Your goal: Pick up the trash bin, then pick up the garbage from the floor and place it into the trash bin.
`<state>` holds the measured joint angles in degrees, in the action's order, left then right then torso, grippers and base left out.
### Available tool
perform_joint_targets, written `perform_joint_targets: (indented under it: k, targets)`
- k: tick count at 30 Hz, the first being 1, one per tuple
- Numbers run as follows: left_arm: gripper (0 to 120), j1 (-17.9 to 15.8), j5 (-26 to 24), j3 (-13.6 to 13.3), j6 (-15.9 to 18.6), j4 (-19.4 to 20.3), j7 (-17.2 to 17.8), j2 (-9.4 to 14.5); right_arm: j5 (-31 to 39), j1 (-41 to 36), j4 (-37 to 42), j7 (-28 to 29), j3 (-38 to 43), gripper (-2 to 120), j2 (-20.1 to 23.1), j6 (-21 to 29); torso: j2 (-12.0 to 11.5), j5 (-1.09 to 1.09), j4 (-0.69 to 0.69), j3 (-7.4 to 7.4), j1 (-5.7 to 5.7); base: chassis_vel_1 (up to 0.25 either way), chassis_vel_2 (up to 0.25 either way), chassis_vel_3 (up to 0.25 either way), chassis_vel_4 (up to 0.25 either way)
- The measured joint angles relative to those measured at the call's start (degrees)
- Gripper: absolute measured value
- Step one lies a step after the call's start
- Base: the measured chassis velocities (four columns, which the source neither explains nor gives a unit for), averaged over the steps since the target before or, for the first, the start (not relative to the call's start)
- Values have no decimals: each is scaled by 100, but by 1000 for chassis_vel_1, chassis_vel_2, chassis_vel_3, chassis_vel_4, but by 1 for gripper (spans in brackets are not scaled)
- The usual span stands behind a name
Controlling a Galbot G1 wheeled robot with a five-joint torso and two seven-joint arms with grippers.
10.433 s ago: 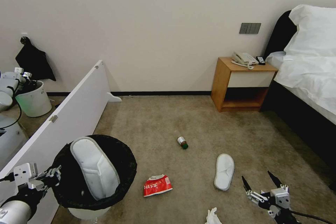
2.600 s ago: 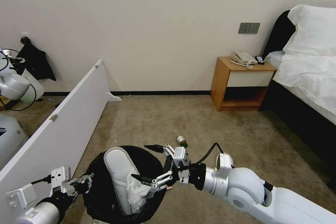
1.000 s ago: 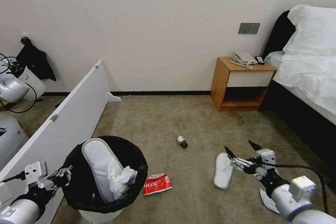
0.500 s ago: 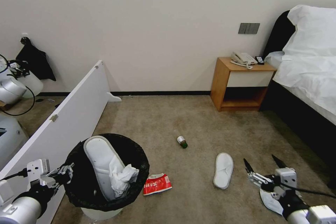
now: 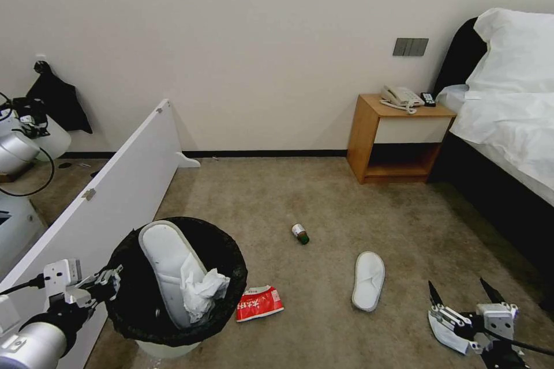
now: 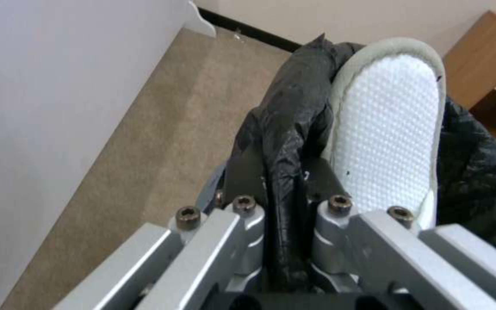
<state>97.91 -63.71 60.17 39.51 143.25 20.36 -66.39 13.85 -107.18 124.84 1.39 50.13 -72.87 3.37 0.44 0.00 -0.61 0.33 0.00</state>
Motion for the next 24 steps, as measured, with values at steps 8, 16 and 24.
perform_joint_targets:
  k: [8,16,24]
  targets:
    - [5,-18,-16,1,-7,0,-7,21,151,56,-802,-254,202,100,212,423,0,1,-1,0,0,0,0,0,0]
    - [5,-18,-27,2,-7,0,-7,27,182,257,-1620,-338,255,100,446,100,0,2,0,0,0,0,0,0,0]
    - [5,-24,-21,2,-7,0,12,22,317,672,-2285,-564,187,100,730,518,0,1,0,0,0,0,0,0,0]
